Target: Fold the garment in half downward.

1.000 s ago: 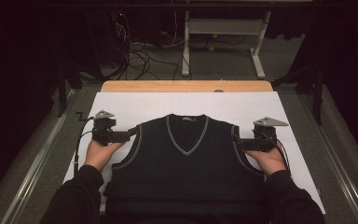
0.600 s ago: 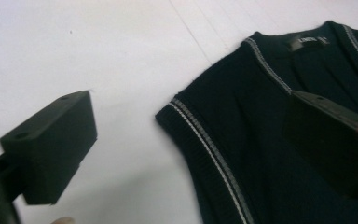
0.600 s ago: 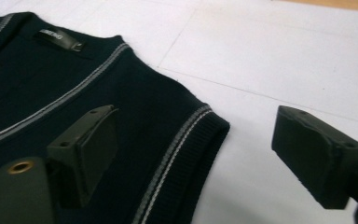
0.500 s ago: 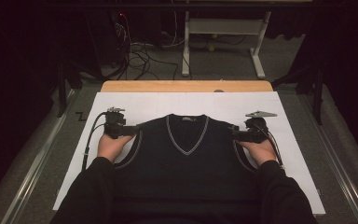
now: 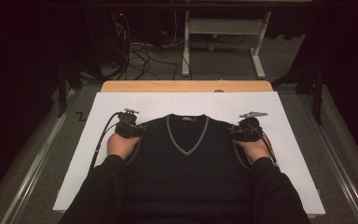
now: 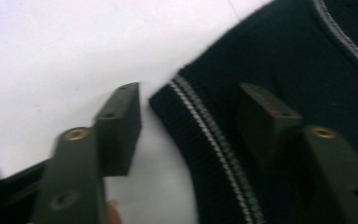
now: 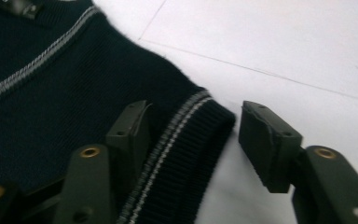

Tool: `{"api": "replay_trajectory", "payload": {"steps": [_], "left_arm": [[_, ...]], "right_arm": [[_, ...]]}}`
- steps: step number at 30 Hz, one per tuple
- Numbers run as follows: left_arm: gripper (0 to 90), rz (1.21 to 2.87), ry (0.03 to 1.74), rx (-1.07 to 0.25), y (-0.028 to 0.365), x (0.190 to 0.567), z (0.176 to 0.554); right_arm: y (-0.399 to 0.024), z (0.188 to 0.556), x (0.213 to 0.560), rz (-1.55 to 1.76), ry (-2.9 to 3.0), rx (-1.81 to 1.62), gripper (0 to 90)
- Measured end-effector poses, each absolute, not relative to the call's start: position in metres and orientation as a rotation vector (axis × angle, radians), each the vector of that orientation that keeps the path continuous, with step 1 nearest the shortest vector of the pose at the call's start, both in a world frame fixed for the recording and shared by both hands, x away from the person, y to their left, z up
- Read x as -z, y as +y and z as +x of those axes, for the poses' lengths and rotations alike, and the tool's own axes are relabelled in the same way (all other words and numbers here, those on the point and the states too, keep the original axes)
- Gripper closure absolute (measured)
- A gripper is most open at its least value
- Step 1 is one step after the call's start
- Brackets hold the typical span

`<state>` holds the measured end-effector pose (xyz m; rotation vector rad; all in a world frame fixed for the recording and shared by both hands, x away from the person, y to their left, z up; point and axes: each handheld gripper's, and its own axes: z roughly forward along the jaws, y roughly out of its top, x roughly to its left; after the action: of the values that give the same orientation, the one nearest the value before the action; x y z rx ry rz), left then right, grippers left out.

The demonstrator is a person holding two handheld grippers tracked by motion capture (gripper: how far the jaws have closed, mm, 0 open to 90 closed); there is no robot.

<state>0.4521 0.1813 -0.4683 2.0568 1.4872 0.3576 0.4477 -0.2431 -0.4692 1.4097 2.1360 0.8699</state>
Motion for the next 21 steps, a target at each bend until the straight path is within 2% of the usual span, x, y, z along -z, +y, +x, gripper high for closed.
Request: {"api": "replay_trajectory", "payload": {"steps": [1,3,5,9,14,21], "left_arm": [[48.0,2.055,1.486,-0.351,0.180,0.468,0.451],[61.0,2.049,1.483,-0.319,0.178,0.467,0.451],[68.0,2.058,1.480,-0.310,0.176,0.467,0.451],[70.6,2.037,1.474,-0.291,0.178,0.467,0.450],[71.3,1.993,1.443,-0.308,0.184,0.458,0.448],[71.3,1.870,1.383,-0.391,0.193,0.428,0.445]], "right_arm": [[-0.241,0.448,0.468,1.407,2.141,-0.863,52.0],[-0.237,0.450,0.467,1.411,2.157,-0.855,60.4],[-0.234,0.450,0.466,1.400,2.178,-0.856,69.4],[-0.231,0.449,0.466,1.384,2.190,-0.856,77.3],[-0.231,0.447,0.460,1.355,2.170,-0.848,78.1],[-0.238,0.445,0.430,1.308,2.067,-0.933,78.0]]}}
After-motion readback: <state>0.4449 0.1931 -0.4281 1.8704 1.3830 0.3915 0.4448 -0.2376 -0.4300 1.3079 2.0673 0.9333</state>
